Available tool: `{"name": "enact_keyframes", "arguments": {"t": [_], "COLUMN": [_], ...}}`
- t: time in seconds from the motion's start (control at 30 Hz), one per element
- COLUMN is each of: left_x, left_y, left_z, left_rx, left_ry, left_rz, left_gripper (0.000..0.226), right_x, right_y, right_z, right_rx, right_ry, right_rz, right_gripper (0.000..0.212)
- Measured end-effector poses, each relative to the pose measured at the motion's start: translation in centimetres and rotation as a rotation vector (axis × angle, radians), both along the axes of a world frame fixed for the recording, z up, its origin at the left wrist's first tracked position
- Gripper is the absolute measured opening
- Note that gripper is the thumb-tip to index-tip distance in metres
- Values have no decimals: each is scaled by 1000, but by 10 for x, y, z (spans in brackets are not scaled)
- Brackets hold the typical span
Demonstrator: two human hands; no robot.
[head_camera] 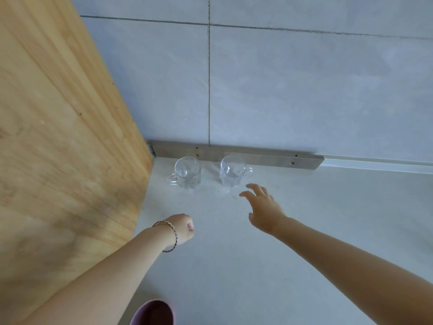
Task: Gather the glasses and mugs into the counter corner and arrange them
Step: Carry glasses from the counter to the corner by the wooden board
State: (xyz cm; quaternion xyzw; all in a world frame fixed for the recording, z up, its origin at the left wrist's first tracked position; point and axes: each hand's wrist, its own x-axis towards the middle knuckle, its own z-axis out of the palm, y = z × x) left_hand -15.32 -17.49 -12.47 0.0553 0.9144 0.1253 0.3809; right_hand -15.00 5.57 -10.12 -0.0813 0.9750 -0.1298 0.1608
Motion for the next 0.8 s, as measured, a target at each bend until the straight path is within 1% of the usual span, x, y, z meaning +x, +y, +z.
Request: {"name": "enact_keyframes", "arguments": {"t": [0.1,0.2,0.27,0.3,0.33,0.4,0.47,0.53,0.63,0.7,0.8], "left_x": [16,41,63,74,87,114,144,170,203,214,216], "left_y": [-2,-6,-7,-8,-8,-10,-13,-17,-16,-13,-7], "left_z": [13,26,38,42,47,53,59,60,55,47,38], "left_rx": [-26,-47,-65,-83,-95,-117,-137,-163,-131,-87,-74], "left_ry": [22,67,99,109,119,117,91,99,94,109,195], "left_rz": [24,69,95,120,134,212,309,394,496,586,677], "left_gripper": [13,16,14,22,13,21,10,41,72,82,86], "right_x": [41,71,84,90,95,104,113,122,134,141,148], "right_y": [10,16,20,21,22,22,21,21,23,26,31], "right_z": [-1,-2,-2,-1,1,5,9,12,13,12,12], "right_rx": [11,3,3,0,-5,-12,-9,-10,-3,1,4], "right_ry": [-130,-220,-246,-250,-252,-250,-254,-259,-262,-271,-275], "right_rz": [101,144,154,158,167,196,238,273,304,310,305], "right_gripper": [44,38,37,37,36,36,36,36,35,35,35]}}
